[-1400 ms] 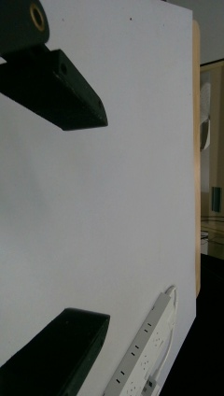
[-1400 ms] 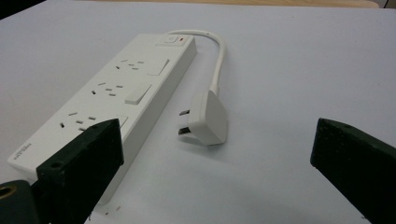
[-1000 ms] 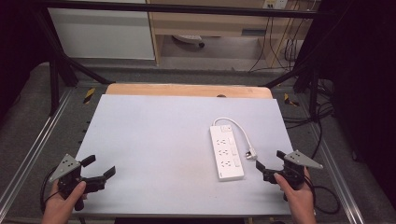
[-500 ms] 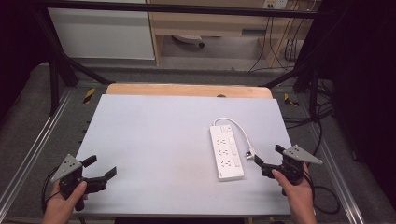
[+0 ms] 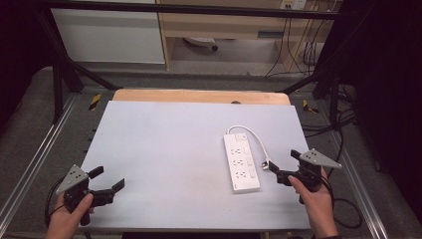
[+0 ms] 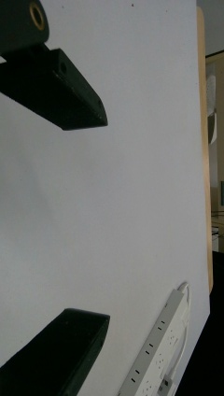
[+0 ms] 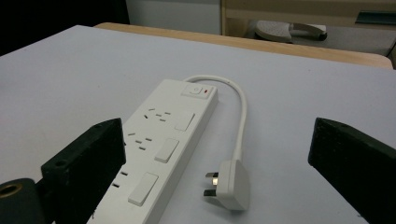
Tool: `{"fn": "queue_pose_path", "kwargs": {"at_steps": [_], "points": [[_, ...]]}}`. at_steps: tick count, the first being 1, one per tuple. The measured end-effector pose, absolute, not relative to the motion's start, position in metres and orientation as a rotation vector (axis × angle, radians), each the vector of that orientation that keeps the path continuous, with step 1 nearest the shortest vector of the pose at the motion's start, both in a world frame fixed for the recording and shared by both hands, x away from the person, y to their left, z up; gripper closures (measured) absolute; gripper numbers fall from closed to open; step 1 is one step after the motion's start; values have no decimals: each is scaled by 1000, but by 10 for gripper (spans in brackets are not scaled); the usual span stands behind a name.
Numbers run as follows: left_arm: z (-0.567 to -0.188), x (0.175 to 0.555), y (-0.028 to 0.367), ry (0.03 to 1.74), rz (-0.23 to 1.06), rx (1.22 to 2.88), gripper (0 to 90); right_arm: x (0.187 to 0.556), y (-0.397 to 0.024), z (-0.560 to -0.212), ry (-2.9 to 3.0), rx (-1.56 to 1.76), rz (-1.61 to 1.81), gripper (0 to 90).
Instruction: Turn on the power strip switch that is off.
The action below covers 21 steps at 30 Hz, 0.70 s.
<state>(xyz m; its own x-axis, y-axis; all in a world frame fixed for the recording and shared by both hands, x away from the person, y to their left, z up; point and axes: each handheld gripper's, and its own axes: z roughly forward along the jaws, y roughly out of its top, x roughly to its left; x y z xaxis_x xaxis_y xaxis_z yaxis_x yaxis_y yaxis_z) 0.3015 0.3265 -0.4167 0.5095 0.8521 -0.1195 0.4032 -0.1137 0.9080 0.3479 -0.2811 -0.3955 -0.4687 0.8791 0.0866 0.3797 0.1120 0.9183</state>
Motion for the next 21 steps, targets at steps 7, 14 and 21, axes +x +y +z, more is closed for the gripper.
{"fn": "queue_pose_path", "kwargs": {"at_steps": [7, 14, 21], "points": [[-417, 302, 325, 1060, 541, 1730, 56, 358, -279, -392, 1909, 1266, 1350, 34], [-418, 302, 325, 1060, 541, 1738, 56, 366, -274, -384, 1907, 1268, 1346, 23], [-418, 302, 324, 1059, 542, 1743, 57, 374, -265, -379, 1929, 1249, 1341, 39]]}}
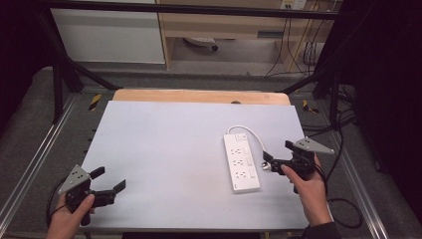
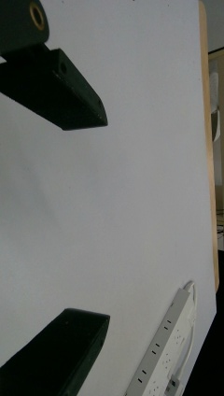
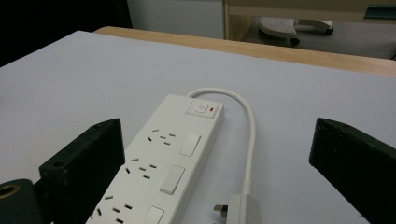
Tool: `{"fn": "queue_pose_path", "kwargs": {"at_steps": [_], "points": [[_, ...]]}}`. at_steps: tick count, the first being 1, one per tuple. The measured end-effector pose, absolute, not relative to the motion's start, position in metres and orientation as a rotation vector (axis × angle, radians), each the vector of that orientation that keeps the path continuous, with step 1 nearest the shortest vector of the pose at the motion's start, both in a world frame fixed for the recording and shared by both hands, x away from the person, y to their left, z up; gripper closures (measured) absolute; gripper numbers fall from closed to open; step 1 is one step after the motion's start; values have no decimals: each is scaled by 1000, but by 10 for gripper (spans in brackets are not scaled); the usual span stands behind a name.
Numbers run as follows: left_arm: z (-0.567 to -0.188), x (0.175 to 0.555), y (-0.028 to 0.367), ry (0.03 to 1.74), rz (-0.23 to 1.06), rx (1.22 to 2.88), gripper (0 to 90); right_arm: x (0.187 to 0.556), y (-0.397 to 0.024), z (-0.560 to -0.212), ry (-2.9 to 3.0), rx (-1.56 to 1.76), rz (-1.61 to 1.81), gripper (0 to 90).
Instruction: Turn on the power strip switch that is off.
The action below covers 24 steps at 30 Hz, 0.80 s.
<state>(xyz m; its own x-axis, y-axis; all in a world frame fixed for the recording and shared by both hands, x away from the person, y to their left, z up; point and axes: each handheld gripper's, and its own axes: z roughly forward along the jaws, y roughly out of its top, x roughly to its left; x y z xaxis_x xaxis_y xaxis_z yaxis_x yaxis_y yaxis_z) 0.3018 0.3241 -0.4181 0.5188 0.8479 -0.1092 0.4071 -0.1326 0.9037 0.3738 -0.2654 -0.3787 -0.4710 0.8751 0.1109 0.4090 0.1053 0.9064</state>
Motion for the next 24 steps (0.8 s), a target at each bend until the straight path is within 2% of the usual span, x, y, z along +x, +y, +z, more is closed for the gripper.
{"fn": "queue_pose_path", "kwargs": {"at_steps": [24], "points": [[-419, 302, 323, 1050, 541, 1762, 57, 400, -246, -367, 1972, 1231, 1334, 79]]}}
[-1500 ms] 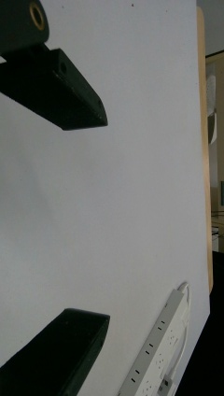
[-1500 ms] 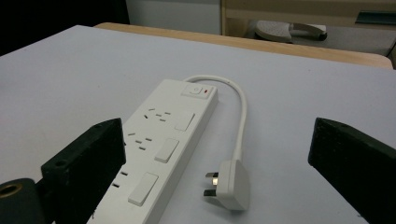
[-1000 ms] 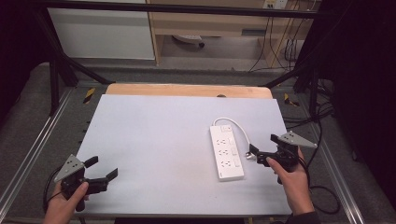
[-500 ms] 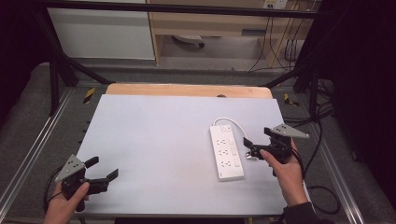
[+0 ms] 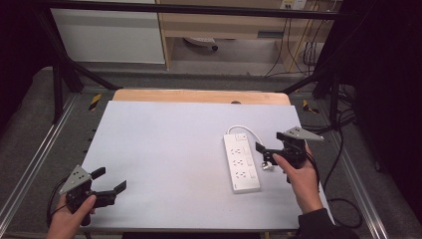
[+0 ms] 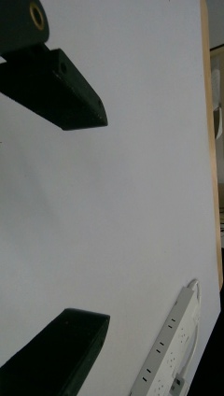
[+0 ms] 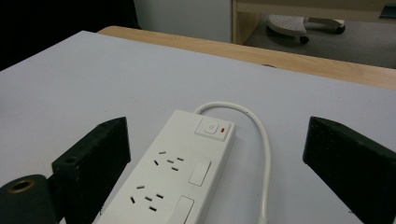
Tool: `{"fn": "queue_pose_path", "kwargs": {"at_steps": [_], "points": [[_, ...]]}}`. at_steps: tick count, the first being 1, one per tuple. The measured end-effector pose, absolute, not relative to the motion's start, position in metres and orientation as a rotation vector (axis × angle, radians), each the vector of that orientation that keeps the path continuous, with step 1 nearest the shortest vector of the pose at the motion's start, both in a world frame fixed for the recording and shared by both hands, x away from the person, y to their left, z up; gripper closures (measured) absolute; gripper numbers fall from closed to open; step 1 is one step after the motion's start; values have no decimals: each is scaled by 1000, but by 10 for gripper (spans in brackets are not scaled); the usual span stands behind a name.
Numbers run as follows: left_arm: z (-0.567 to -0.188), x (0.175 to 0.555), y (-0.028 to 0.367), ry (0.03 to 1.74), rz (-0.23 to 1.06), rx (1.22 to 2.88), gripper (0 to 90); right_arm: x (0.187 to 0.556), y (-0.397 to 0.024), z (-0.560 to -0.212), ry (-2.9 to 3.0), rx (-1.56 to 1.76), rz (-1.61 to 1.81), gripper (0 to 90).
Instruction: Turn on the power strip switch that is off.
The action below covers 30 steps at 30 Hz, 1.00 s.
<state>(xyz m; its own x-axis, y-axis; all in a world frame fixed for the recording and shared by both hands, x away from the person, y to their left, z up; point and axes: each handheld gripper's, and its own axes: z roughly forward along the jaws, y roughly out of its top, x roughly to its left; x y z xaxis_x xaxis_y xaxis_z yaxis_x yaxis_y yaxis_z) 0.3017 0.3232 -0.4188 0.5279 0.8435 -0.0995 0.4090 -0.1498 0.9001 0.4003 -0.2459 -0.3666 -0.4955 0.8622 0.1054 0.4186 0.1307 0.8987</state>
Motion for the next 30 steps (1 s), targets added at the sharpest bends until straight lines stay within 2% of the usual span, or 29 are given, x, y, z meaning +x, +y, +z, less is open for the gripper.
{"fn": "queue_pose_path", "kwargs": {"at_steps": [30], "points": [[-419, 302, 323, 1049, 537, 1769, 57, 423, -234, -373, 1976, 1272, 1331, 74]]}}
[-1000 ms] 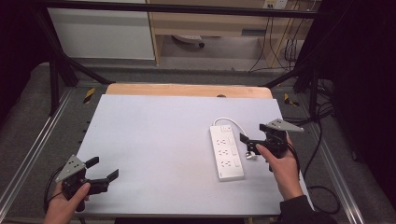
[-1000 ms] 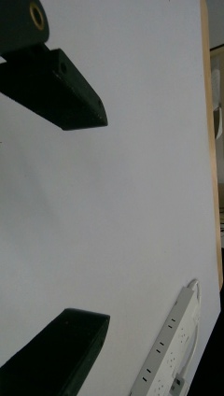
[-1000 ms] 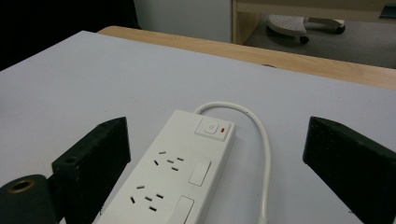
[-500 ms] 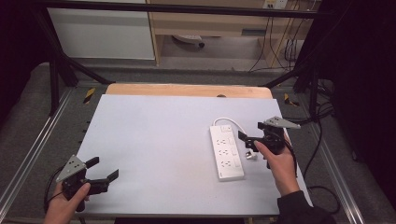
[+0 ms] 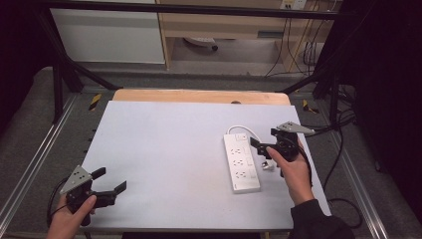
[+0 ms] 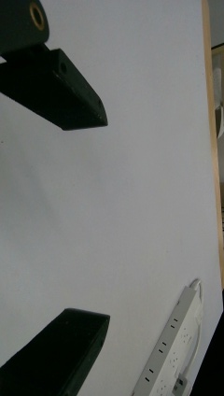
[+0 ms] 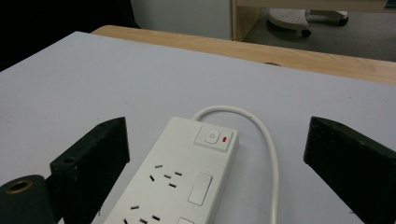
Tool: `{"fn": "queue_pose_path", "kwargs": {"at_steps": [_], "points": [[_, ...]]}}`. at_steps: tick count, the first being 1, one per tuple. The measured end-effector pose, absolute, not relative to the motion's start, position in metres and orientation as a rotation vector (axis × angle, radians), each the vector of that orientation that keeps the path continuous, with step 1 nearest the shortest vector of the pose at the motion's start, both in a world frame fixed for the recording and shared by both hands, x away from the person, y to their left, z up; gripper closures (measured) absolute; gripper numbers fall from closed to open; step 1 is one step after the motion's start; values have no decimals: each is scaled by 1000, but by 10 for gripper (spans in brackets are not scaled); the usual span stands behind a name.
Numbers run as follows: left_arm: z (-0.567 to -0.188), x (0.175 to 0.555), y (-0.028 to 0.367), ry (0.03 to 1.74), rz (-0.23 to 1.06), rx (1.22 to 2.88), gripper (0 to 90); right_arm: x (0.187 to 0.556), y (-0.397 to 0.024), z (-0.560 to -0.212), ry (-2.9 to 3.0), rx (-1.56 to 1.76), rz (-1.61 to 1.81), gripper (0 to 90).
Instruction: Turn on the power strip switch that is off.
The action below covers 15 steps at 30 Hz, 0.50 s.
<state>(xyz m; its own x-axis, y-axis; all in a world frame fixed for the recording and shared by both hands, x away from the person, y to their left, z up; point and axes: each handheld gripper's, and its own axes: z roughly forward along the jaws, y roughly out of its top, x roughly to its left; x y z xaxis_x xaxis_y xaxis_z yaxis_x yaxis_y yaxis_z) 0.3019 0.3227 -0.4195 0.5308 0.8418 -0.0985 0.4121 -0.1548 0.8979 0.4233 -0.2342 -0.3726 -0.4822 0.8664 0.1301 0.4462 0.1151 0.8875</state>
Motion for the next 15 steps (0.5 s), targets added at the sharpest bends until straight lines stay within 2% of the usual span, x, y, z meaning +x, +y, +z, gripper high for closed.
{"fn": "queue_pose_path", "kwargs": {"at_steps": [5, 15], "points": [[-420, 302, 323, 1047, 537, 1772, 57, 426, -231, -373, 1976, 1277, 1341, 85], [-420, 302, 323, 1047, 543, 1778, 57, 433, -225, -374, 1978, 1273, 1354, 181]]}}
